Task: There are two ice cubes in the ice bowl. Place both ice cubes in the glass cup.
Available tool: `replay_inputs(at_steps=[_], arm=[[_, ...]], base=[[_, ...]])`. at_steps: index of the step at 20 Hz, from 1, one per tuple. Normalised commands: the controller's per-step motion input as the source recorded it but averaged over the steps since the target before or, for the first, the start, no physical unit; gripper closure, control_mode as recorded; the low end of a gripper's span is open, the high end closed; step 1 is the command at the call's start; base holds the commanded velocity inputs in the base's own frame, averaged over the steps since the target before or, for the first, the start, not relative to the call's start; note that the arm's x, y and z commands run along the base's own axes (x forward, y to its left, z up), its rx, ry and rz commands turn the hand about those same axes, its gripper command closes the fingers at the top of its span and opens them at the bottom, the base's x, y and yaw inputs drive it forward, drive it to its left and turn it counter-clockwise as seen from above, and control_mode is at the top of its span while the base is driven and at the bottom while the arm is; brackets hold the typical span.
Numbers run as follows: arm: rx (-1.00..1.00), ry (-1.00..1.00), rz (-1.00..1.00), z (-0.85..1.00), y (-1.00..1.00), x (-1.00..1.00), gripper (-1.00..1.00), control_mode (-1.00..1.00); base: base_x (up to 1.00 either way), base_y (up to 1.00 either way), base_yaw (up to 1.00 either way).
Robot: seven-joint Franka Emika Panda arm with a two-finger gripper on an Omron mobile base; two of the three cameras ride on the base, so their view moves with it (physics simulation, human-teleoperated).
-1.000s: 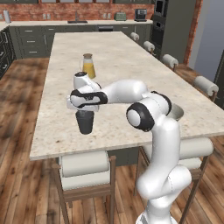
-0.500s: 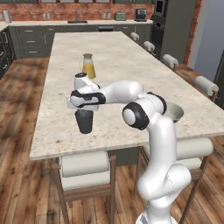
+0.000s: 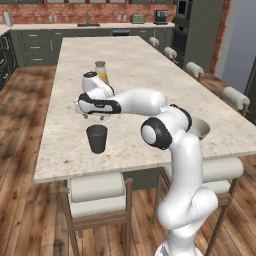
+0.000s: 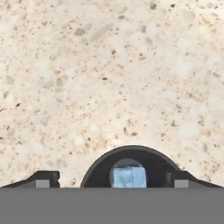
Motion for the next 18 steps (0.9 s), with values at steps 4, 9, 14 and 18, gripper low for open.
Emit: replay_inputs(at_steps=[4, 9, 14, 18], arm=[[0.0, -0.16, 0.0, 0.72, -0.4, -0.61, -1.0, -1.0], [0.0, -0.11, 0.07, 0.04, -1.0, -1.0, -1.0, -1.0], [0.02, 0.0, 0.05, -0.29, -1.0, -1.0, -1.0, -1.0], [0.08, 0.0, 0.03, -0.77, -1.0, -1.0, -1.0, -1.0]], base=[[0.0, 0.0, 0.0], [0.0, 0.0, 0.0], [0.0, 0.0, 0.0], [0.0, 0.0, 0.0]])
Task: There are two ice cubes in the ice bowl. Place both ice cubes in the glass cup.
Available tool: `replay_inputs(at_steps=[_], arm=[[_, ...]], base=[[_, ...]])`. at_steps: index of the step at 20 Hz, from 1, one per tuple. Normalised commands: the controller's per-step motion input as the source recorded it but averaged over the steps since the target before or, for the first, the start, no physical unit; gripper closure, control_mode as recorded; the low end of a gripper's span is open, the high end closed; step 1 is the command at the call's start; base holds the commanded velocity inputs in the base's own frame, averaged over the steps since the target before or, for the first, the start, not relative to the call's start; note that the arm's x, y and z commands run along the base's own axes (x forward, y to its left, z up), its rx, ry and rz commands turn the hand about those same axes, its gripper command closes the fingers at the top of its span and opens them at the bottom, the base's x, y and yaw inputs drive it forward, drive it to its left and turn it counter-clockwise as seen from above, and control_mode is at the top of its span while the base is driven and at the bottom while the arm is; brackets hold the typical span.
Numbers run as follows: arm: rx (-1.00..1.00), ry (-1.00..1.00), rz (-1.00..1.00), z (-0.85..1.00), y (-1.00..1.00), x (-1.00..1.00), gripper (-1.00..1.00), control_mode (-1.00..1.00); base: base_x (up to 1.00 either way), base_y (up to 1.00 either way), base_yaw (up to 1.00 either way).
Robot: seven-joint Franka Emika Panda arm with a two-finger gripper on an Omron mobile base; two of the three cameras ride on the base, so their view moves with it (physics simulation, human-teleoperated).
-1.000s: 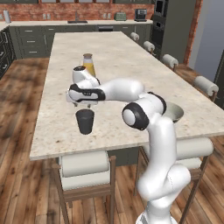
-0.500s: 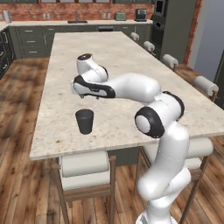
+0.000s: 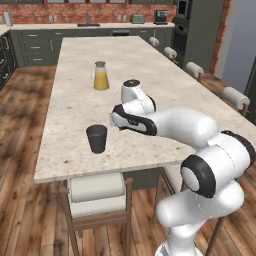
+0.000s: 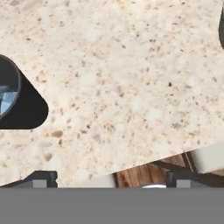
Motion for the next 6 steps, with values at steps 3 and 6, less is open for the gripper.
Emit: replay_inputs(at_steps=[3, 6], arm=[[0.07, 0.14, -0.16, -0.82, -1.0, -0.67, -1.0, -1.0], [0.1, 0.03, -0.03, 0.0, -0.27, 0.09, -1.0, -1.0]], base=[[0.0, 0.0, 0.0], [0.0, 0.0, 0.0]])
